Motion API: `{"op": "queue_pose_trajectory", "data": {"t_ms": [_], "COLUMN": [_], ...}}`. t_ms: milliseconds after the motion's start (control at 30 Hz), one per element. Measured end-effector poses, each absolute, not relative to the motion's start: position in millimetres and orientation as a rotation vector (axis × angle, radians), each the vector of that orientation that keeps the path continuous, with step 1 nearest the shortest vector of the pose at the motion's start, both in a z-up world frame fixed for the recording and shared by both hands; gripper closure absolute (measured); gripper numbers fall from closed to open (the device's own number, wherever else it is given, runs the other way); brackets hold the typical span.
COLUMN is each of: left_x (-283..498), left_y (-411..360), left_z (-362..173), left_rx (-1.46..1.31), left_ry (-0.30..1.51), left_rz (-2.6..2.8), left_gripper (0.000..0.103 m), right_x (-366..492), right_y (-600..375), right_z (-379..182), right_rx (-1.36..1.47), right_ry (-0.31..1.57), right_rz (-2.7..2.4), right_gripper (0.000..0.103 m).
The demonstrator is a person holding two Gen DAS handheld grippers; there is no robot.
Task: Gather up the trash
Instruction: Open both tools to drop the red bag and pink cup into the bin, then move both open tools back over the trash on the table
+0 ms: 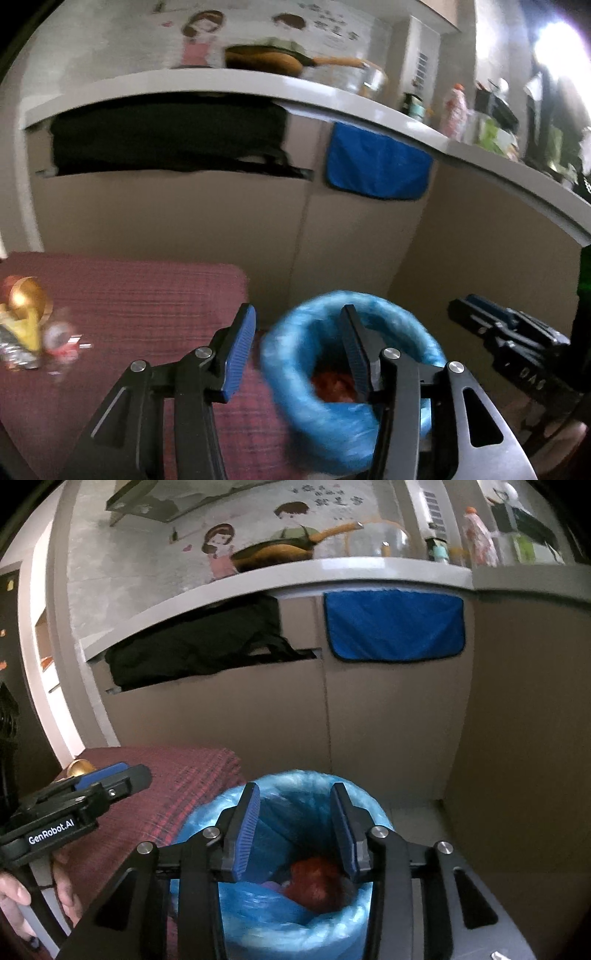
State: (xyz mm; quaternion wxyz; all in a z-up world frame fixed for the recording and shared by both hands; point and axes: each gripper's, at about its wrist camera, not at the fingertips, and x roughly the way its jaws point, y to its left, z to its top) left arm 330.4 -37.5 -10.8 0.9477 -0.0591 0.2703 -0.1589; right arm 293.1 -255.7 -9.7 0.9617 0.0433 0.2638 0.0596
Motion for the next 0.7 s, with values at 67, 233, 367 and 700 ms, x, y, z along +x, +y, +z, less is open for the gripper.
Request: {"op": "queue_pose_trajectory", "data": {"t_ms": [67, 233, 367, 700], "left_x": [323, 304, 290, 262], "left_y": [-13, 55, 111, 239], "left_z": [-5, 8, 11, -9], "left_rx": [-0.127, -0.146, -0.174, -0.213], "left_ry": [0.534, 0.512, 0.499, 0.486], "left_rz": [-0.276, -0.156, -0.084, 0.102], "left_gripper": [0.054, 0.054, 0.054, 0.054], "right_x": [292, 295, 302, 321], "right_y": [-242, -190, -142, -10], "right_z": [-2, 13, 20, 14], "right_rx": [0.076, 0.020, -0.010, -0.132], "right_ry": [0.524, 0.513, 0.527, 0.585], "right_rz": [0.146, 0.229, 0.309, 0.505], "right_gripper": [0.066, 0.066, 0.066, 0.066]}}
